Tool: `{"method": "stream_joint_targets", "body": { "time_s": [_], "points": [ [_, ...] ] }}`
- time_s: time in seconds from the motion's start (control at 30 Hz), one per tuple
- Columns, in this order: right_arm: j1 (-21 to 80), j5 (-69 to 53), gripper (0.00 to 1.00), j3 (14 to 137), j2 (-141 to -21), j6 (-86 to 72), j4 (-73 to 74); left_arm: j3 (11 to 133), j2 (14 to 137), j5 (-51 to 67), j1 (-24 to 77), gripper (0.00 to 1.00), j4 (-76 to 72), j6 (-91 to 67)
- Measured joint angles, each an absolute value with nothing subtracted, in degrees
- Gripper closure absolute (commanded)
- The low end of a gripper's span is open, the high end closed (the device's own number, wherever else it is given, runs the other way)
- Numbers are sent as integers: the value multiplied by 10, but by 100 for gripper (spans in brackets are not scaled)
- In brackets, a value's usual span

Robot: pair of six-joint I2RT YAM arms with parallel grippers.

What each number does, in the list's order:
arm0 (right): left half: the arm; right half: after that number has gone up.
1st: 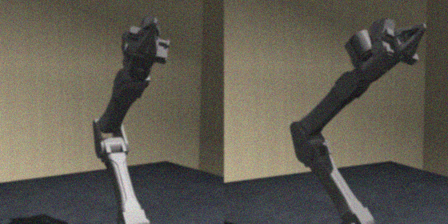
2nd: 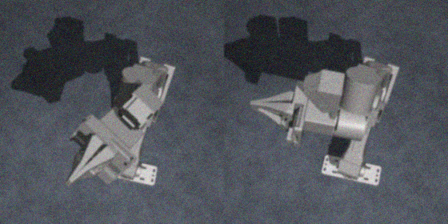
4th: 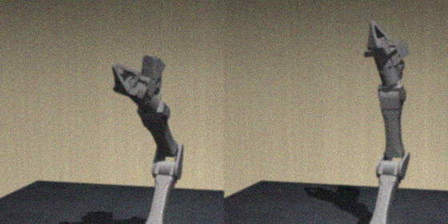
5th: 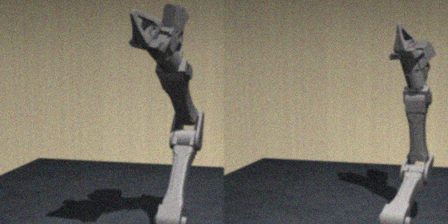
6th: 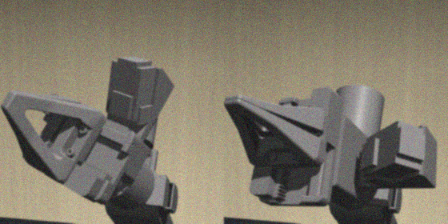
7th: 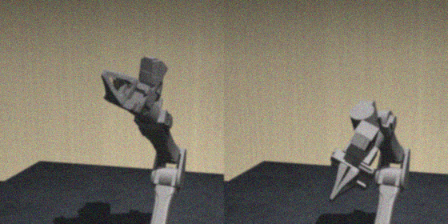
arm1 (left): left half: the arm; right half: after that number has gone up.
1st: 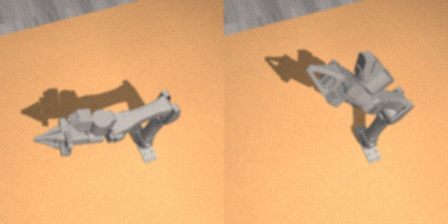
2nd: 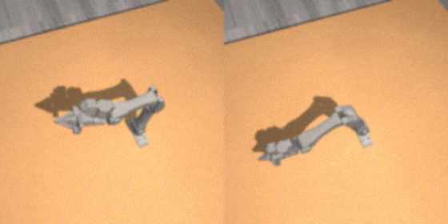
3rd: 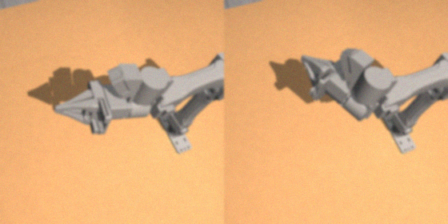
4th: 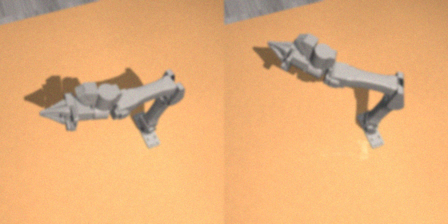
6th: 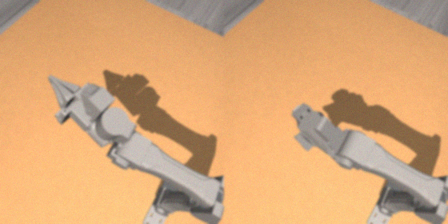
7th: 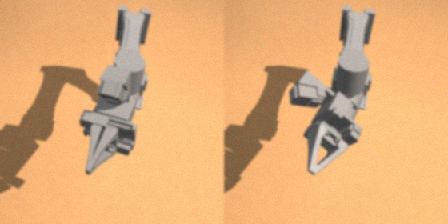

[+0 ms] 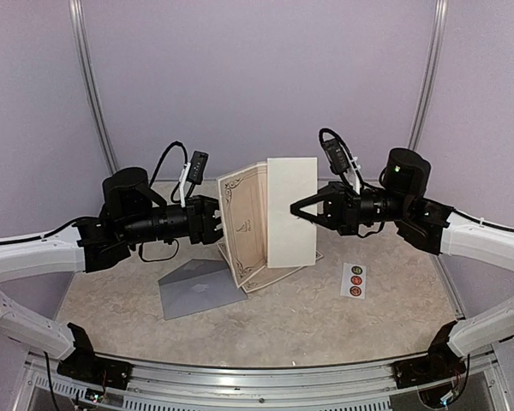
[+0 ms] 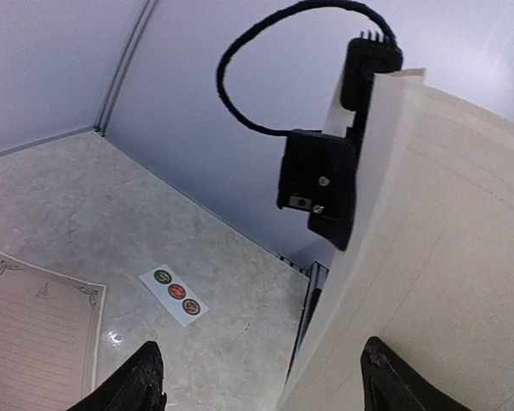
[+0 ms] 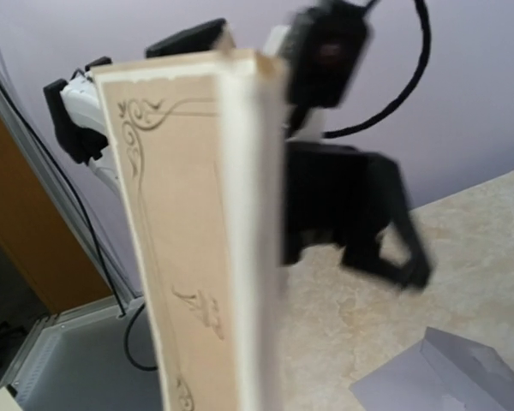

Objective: Place the letter into the envelope and seal it

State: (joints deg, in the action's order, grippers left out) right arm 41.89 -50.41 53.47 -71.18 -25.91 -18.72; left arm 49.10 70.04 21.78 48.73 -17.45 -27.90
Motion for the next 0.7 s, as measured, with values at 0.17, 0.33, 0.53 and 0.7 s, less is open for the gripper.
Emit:
{"method": "stream_joint_targets", "body": {
  "time_s": [0.17,0.33,0.53,0.7],
  "points": [
    [425,-515,100,536,-736,-267,-194,523,743,286,525,24,-221,-270],
    [430,-525,100,536,-744,-271,-199,532,775,317,532,32,-259,-273],
    [430,-547,100,537,-744,-275,-207,536,807,340,533,73,-285,-290],
    [430,-548,86,537,-744,-275,-206,536,810,360,535,100,-310,-296]
  ]
}}
